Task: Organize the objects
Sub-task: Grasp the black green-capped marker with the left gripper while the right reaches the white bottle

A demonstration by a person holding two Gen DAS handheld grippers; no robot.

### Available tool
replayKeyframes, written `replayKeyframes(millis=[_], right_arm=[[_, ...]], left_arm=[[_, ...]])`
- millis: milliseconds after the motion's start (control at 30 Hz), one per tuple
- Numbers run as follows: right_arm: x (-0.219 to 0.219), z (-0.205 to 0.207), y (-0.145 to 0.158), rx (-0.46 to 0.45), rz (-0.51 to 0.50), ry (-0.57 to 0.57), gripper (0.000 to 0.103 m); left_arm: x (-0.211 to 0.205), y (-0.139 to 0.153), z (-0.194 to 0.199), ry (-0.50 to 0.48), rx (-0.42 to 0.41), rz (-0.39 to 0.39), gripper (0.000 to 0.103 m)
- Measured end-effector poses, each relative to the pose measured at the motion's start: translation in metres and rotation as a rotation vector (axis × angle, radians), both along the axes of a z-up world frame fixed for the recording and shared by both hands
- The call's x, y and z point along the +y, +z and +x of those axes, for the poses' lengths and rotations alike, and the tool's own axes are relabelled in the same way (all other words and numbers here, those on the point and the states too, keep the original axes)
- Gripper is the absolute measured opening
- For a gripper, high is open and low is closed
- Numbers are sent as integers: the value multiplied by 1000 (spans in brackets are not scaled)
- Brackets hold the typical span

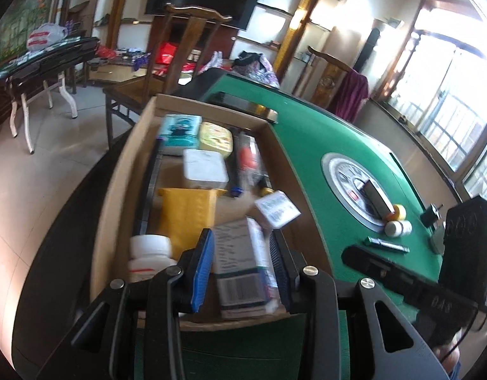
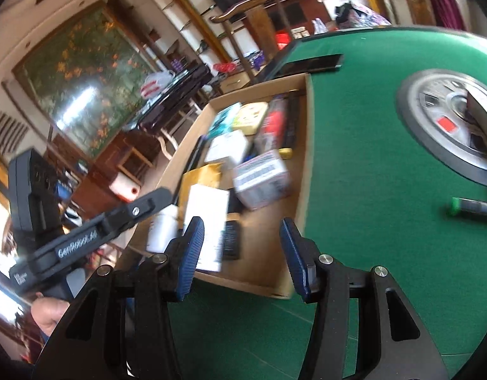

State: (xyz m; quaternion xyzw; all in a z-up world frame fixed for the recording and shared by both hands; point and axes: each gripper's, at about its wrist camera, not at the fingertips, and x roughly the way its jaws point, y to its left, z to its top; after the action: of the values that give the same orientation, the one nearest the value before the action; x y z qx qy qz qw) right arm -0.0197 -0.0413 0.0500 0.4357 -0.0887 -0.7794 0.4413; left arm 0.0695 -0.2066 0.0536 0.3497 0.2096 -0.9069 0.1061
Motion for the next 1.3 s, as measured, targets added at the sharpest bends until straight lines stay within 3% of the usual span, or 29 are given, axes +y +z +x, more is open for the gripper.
replayKeyframes(millis=[233,433,633,700,800,900,1100,1167,1300], right_arm=[[83,-33,5,-26,-73,-152,50],[187,-70,10,-24,-132,-408,50],[254,-85,1,-115,-244,-572,58],[259,-86,-2,-143,-254,-586,58],[265,-85,-4,-175,-284,-594,58],[267,-83,-2,-177,-294,-606,58],[275,-90,-4,-175,-297,-630,58],[273,-92,-6,-180,-279,-631,58],[268,-100,-7,-173,-233,-624,58]], left_arm=[[67,1,-31,-181,-22,-58,39],[145,-2,-79,-437,-28,-143,44],[213,-12,-134,-709,-101,-320,49],[228,-16,-143,-728,-100,-410,49],[241,-26,-155,-797,-145,-438,49],[247,-37,-165,-799,-176,-481,49],[252,-46,-169,-791,-152,-439,48],[252,-45,-168,-772,-148,-407,29],[253,-44,-152,-732,-139,-387,17]])
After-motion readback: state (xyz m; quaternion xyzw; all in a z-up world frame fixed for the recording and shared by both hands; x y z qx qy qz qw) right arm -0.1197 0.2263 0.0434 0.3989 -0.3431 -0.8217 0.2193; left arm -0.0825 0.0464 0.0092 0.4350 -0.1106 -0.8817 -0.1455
